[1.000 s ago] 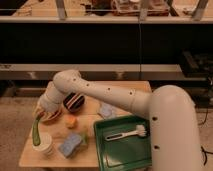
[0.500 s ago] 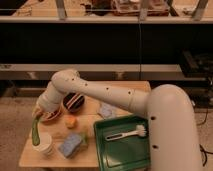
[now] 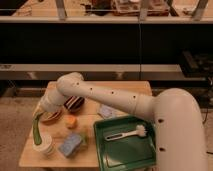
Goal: Place pepper in paper cup
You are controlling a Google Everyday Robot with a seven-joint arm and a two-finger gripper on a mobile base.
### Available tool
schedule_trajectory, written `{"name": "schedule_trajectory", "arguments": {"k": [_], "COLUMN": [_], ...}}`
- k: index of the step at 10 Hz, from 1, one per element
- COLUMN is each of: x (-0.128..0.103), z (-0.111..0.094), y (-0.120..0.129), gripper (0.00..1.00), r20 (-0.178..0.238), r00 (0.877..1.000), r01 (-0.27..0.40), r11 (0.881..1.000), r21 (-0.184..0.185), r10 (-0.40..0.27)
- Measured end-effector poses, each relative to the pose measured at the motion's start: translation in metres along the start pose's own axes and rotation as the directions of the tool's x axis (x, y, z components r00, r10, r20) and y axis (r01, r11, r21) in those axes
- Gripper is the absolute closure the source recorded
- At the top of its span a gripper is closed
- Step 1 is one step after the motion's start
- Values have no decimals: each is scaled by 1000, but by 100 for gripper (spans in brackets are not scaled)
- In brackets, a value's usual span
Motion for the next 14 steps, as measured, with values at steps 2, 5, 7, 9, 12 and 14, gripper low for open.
{"name": "schedule_trajectory", "arguments": {"k": [2, 5, 7, 9, 12, 14], "x": [2, 2, 0, -3, -10, -14], "z": [1, 5, 9, 10, 10, 9], "y": [-1, -5, -9, -13, -13, -10], "gripper": [96, 96, 94, 77, 47, 25], "r20": [-10, -16, -9, 2, 26, 38], "r00": [1000, 996, 991, 982, 963, 951], "r01": [20, 85, 133, 187, 261, 297], "r11": [1000, 996, 989, 978, 956, 941], "r21": [7, 41, 63, 94, 135, 163], "r10": [-20, -84, -133, -188, -267, -306]}}
